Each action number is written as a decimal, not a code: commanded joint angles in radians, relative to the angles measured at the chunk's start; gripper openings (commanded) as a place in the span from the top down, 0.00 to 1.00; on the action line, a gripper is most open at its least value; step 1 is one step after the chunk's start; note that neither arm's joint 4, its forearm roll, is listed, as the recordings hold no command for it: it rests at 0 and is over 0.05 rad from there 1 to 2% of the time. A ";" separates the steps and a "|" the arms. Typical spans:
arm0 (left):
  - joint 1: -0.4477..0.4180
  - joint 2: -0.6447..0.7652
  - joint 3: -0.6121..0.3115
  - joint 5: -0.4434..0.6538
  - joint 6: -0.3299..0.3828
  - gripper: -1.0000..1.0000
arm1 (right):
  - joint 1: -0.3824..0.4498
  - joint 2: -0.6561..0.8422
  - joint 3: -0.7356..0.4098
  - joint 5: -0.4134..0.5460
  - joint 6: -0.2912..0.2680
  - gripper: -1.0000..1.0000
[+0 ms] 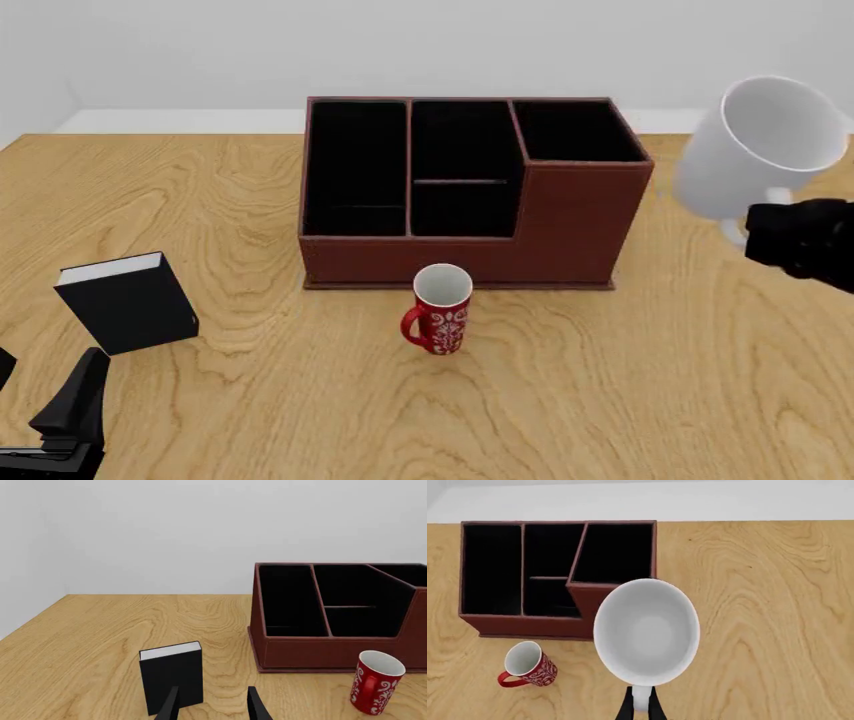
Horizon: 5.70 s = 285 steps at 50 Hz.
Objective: Pick up the white mug and place it to the right of the caddy.
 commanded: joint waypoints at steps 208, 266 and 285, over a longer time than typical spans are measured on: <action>0.000 0.000 0.000 0.000 0.000 0.00 | -0.259 0.966 -0.326 -0.358 -0.021 1.00; 0.000 0.000 0.000 0.000 0.000 0.00 | -0.208 1.059 -0.235 -0.480 -0.010 1.00; 0.000 0.000 0.000 0.000 0.000 0.00 | -0.206 1.090 -0.218 -0.514 0.002 1.00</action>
